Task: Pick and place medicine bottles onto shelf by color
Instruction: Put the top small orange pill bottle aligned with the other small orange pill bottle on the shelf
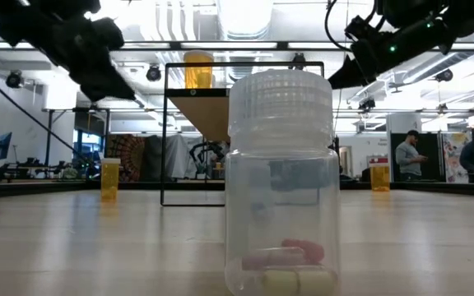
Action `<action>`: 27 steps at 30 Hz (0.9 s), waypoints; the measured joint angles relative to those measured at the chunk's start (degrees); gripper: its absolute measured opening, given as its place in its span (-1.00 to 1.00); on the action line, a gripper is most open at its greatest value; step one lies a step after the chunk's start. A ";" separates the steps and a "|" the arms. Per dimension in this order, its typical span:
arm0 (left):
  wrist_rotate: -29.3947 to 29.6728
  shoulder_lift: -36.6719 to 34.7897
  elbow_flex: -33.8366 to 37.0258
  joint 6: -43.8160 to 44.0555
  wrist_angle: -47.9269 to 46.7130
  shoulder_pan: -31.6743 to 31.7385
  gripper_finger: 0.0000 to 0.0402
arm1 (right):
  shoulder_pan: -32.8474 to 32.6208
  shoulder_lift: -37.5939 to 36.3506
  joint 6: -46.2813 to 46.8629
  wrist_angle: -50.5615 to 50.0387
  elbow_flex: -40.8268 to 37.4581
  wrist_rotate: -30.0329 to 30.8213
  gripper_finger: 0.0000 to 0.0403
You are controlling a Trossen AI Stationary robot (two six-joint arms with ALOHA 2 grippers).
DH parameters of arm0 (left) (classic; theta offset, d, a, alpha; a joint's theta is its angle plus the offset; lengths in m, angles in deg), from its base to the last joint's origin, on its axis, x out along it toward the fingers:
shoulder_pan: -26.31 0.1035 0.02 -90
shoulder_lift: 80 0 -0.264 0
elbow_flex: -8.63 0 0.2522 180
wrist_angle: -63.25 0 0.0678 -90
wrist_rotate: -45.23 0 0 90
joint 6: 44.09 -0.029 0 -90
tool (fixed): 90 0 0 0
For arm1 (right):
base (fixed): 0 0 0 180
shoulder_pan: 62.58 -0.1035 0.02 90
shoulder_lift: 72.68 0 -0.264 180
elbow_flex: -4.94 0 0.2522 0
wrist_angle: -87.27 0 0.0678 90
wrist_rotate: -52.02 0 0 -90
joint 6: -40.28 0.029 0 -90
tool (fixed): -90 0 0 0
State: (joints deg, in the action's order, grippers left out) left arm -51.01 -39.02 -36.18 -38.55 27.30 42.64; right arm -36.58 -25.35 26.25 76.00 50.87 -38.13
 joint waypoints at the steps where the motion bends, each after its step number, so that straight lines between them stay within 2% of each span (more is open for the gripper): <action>1: 1.48 1.16 -1.13 0.24 -2.61 -0.85 -0.60 | 0.00 0.00 -0.16 0.00 -0.08 -0.04 -0.96; 4: 4.06 4.98 -3.99 1.95 -8.28 -2.74 -0.47 | 0.00 0.00 -0.85 -0.03 -0.20 -0.10 -0.96; 11: 4.85 13.59 -8.20 3.58 -15.60 -4.43 -0.17 | 0.00 0.00 -1.16 -0.03 -0.25 -0.16 -0.96; 19: 4.87 20.75 -8.57 6.15 -17.90 -5.15 0.20 | 0.00 0.00 -2.08 -0.08 -0.25 -0.43 -0.96; 23: 4.92 22.76 -8.68 4.81 -17.79 -6.87 0.29 | 0.00 0.00 -2.54 -0.11 -0.37 -0.45 -0.96; 27: 5.85 24.58 -8.68 2.41 -16.94 -9.17 0.31 | 0.00 0.00 -2.66 -0.18 -0.66 -0.47 -0.96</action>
State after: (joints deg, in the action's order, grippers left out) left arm -45.15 -14.44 -44.86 -36.14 10.36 33.47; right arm -36.58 -25.35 23.59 75.82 50.21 -38.60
